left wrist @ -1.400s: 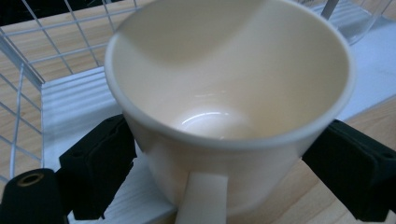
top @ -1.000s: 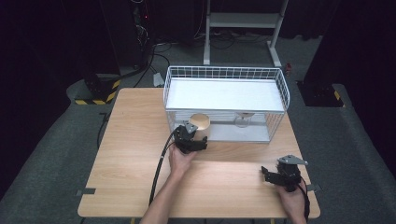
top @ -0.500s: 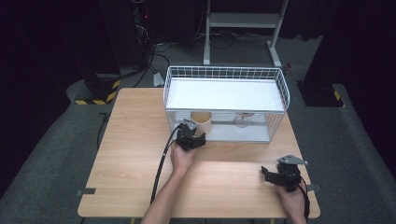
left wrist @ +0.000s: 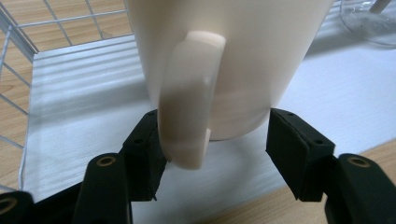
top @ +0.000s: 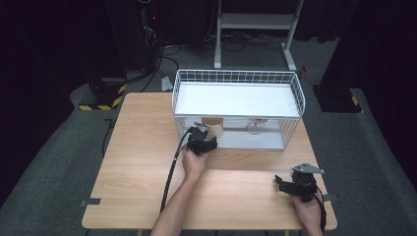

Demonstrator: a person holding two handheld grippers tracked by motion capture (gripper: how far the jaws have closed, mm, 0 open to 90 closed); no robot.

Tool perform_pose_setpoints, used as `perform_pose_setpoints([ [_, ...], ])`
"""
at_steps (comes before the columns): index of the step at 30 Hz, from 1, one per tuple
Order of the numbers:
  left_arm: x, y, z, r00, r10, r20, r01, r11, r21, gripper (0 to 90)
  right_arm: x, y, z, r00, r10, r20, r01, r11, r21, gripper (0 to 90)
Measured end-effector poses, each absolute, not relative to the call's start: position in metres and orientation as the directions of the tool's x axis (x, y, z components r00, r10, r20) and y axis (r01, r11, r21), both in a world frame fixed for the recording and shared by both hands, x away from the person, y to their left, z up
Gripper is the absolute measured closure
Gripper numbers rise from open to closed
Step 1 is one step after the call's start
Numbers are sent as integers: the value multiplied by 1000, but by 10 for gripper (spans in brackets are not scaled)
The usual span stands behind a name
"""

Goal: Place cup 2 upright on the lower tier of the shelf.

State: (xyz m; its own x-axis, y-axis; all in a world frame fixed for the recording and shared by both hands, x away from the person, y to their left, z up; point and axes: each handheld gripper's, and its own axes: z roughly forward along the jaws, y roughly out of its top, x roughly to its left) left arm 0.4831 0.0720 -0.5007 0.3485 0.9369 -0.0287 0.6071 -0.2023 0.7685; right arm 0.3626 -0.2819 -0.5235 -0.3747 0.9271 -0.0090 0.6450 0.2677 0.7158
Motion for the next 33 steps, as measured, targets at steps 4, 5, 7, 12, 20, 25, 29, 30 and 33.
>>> perform_pose_setpoints([
  [4,487,71,-501,337,941,-5,603,-212,769,420,363,-282,-524,-375,927,-9,645,268,716,206],
  [5,488,71,-502,338,941,-24,606,-198,770,429,363,-282,-524,-375,927,-9,645,268,716,206],
  [7,489,72,-503,336,941,-25,609,-197,768,441,363,-282,-524,-375,927,-9,645,268,716,206],
  [12,492,73,-506,329,944,-33,622,-191,759,483,363,-282,-524,-375,927,-9,645,268,716,206],
  [20,497,70,-504,280,960,15,630,-195,751,518,363,-282,-524,-375,927,-9,645,268,716,206],
  [25,501,69,-504,314,949,15,634,-221,741,556,363,-282,-524,-375,927,-9,645,268,716,205],
  [29,504,69,-504,302,953,5,640,-207,740,570,363,-282,-524,-375,927,-9,645,268,716,205],
  [30,504,69,-504,311,950,0,637,-209,743,570,363,-282,-524,-375,927,-9,645,268,716,205],
  [33,503,71,-503,321,947,-5,637,-212,741,514,363,-282,-524,-375,927,-9,645,268,716,205],
])
